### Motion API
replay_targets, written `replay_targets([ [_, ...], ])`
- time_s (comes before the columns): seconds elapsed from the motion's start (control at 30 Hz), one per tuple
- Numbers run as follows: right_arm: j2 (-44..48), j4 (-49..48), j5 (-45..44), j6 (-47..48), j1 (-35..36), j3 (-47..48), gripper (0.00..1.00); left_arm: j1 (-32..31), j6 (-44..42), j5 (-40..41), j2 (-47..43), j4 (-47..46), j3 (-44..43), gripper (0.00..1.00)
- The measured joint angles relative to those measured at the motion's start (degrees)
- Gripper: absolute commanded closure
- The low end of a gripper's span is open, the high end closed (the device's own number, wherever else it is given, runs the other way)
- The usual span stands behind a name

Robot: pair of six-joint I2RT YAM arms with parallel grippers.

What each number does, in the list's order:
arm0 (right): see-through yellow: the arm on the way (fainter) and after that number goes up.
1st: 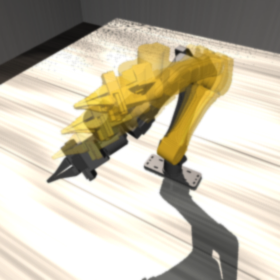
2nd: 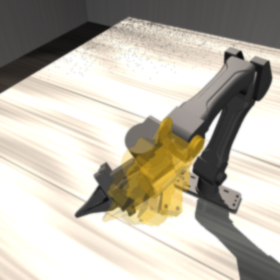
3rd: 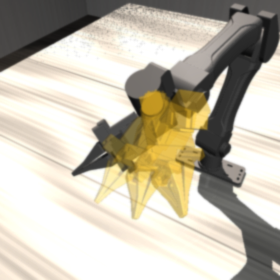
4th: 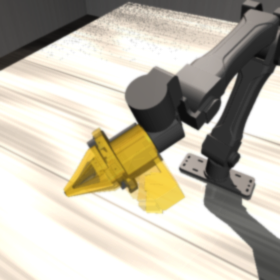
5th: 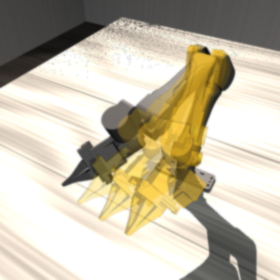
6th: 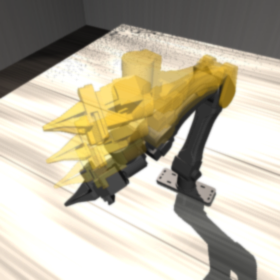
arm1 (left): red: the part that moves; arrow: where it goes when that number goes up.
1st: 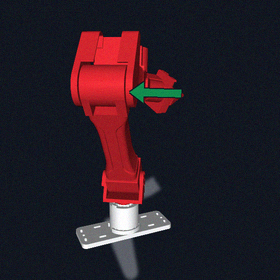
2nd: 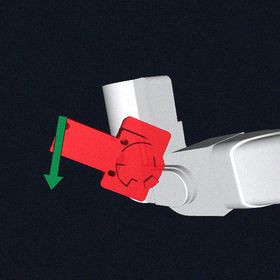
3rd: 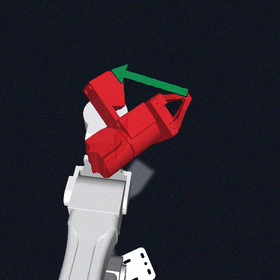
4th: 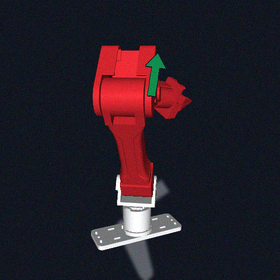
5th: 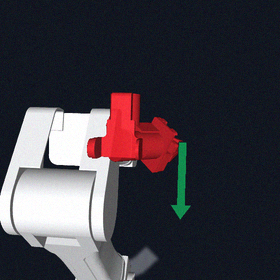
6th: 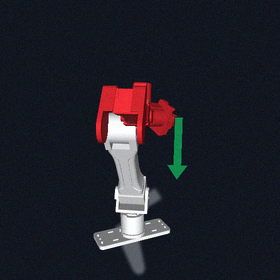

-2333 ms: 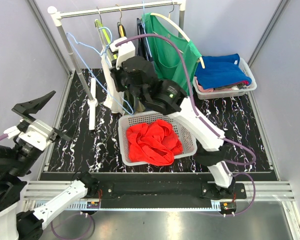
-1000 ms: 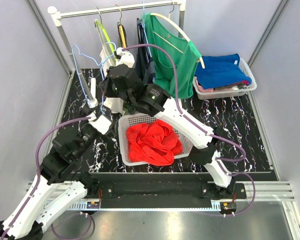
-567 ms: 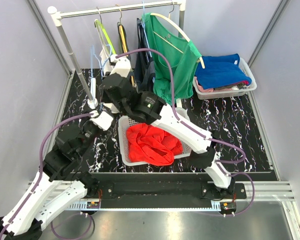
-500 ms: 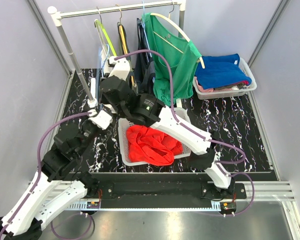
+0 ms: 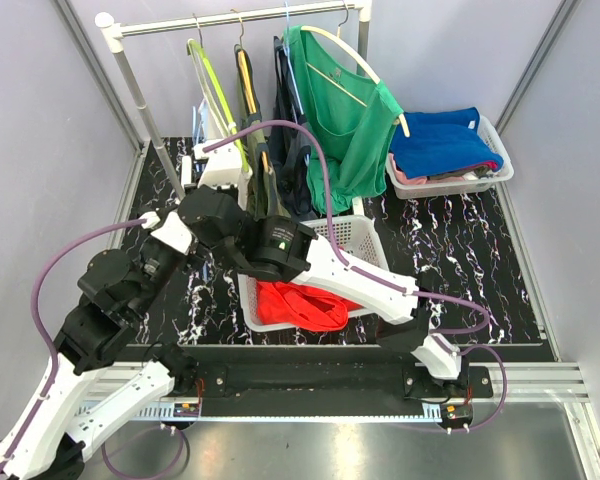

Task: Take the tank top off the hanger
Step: Place the hanger at the clothesline.

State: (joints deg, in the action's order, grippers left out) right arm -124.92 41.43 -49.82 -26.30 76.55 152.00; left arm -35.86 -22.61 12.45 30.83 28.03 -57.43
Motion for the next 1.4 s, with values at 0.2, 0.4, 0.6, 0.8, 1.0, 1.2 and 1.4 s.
replay_targets([
  [0.2, 0.68, -0.55, -0.70, 0.22, 0.35, -0.39, 1.00, 0.61, 3.96, 0.07, -0.11, 1.55, 0.24, 0.22],
  [0.4, 1.07, -1.33, -0.52, -0.09, 0.44, -0.74, 1.00, 2.64, 11.06, 0.09, -1.46, 1.86, 1.33, 0.28],
  [0.6, 2.10, -1.92, -0.50, -1.55, 0.46, -2.75, 1.00, 3.10, 14.67, 0.02, -1.88, 1.77, 2.38, 0.31],
  [0.8, 4.52, -4.81, -0.48, -2.40, 0.46, -8.39, 1.00, 3.23, 15.85, -0.39, -2.54, 0.87, 4.46, 0.29],
  [1.0, 4.74, -6.93, -0.52, -2.40, 0.46, -9.16, 1.00, 3.30, 16.63, -0.50, -2.56, -0.33, 4.61, 0.14],
  [1.2, 4.74, -11.76, -0.63, -3.04, 0.44, -8.35, 1.00, 3.34, 16.90, -2.84, -2.34, 1.20, 4.61, 0.09],
  [1.4, 4.74, -14.23, -1.90, -2.36, 0.35, -6.88, 1.00, 3.34, 17.09, -4.13, -2.34, 1.90, 4.83, 0.21],
])
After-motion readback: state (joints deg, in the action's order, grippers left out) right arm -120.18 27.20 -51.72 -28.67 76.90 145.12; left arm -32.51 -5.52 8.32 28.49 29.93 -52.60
